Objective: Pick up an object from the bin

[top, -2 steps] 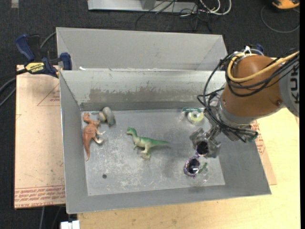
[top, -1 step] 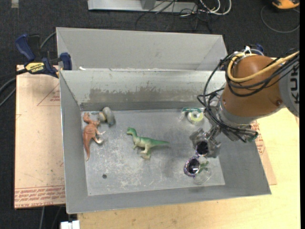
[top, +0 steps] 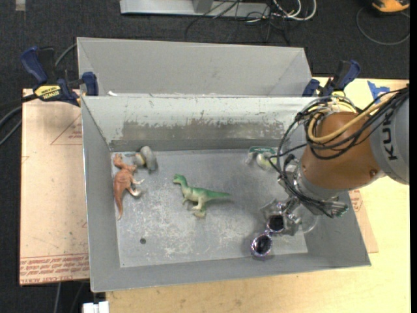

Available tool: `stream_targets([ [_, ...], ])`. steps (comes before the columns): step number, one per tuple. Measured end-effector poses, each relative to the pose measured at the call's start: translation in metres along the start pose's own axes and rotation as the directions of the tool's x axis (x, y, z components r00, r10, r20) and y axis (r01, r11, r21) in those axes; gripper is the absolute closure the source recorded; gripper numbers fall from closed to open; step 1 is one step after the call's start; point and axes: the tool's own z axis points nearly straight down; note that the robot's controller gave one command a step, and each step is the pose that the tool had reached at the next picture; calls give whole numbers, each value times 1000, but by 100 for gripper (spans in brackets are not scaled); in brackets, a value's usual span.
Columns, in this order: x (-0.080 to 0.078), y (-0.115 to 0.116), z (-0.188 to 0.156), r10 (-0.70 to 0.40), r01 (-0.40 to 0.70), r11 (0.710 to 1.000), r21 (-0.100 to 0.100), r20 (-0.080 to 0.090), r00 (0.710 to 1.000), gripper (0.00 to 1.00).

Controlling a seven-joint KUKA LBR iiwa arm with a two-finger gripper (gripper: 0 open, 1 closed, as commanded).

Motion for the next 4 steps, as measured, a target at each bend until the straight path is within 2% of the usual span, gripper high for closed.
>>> stream_targets([
  [1,-11,-12,21,24,-24,1000,-3,-5,1000,100],
  [2,28,-38,17,28,-28,1000,-1,2,1000,100],
  [3,29,-28,17,-29,29,1000,-3,-3,1000,100],
  [4,44,-45,16,49,-49,999,-1,4,999,100],
])
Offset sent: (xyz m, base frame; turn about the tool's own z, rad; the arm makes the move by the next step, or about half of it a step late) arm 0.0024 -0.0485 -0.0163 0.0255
